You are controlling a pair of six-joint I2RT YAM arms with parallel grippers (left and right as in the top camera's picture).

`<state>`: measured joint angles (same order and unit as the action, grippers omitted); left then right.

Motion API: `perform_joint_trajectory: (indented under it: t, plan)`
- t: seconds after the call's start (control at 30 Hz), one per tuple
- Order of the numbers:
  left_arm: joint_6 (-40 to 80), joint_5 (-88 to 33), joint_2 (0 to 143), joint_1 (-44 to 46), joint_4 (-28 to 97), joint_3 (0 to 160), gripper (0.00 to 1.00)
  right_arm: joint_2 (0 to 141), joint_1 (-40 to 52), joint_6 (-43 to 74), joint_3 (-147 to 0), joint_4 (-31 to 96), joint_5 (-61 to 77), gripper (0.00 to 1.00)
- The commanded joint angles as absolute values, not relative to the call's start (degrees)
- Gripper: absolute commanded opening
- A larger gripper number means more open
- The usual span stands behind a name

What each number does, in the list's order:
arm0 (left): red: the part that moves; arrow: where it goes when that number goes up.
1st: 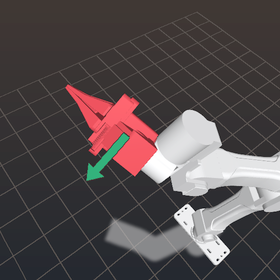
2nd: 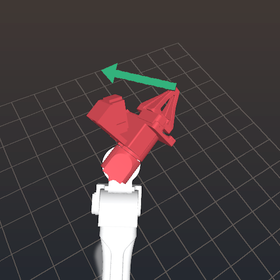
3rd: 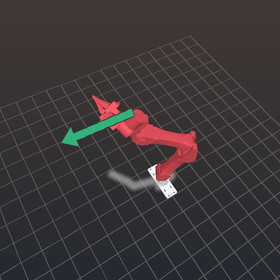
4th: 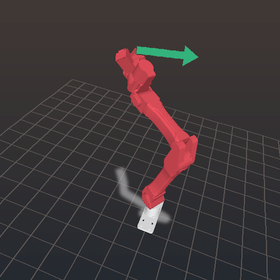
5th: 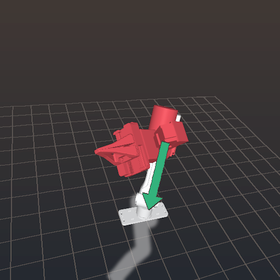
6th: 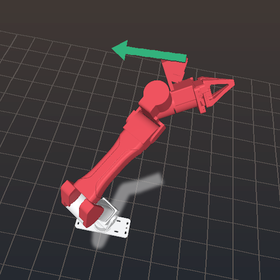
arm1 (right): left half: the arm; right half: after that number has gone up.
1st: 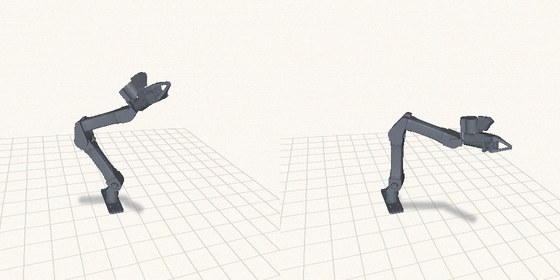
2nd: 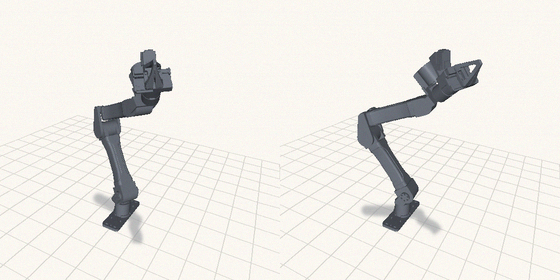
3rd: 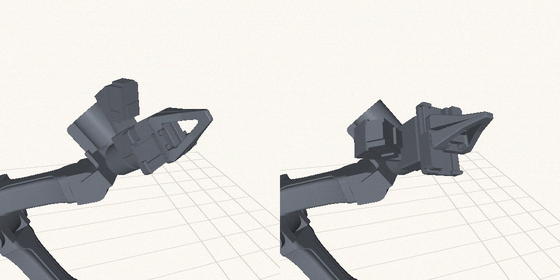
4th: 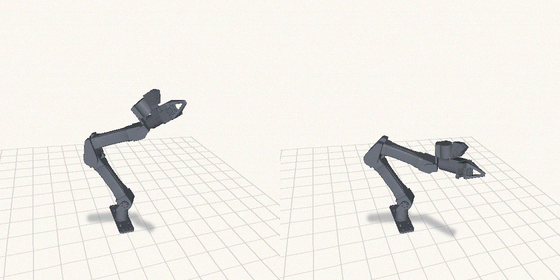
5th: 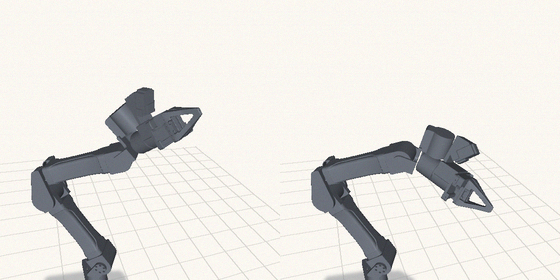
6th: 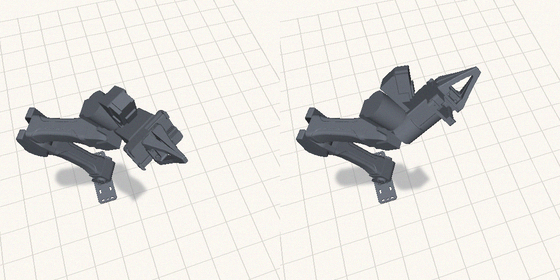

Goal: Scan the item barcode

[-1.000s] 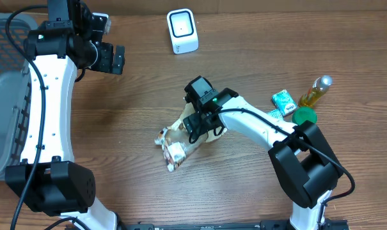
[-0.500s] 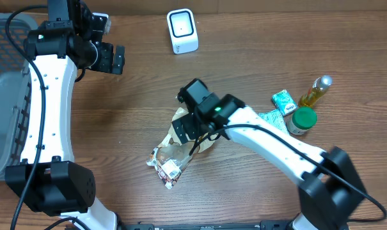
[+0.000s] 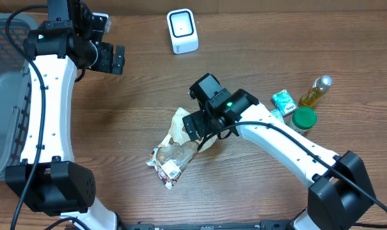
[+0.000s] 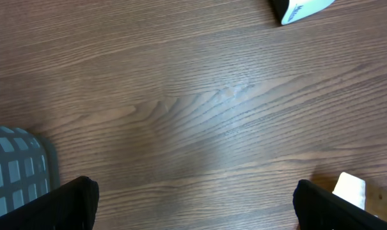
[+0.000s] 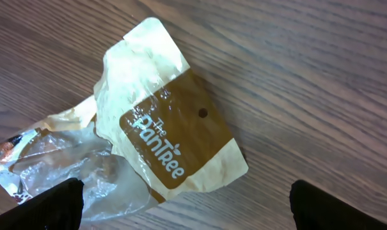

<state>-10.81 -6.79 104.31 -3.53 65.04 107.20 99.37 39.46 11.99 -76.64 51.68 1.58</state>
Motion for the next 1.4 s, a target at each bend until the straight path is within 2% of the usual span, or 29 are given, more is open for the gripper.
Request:
perform_joint_trajectory:
  t: [0.0, 1.27, 1.37]
  plan:
    - [-10.0, -6.6, 104.6, -3.7, 64.9, 107.4, 1.00, 98.8, 39.5, 12.4, -76.6, 51.3, 1.8, 1.00]
    - [-10.0, -6.6, 104.6, -3.7, 64.9, 107.4, 1.00, 98.8, 39.5, 12.4, -76.6, 49.4, 2.7, 1.00]
    - [-6.0, -12.7, 104.6, -3.7, 64.5, 107.4, 1.00, 98.8, 39.5, 12.4, -76.6, 49.5, 3.4, 1.00]
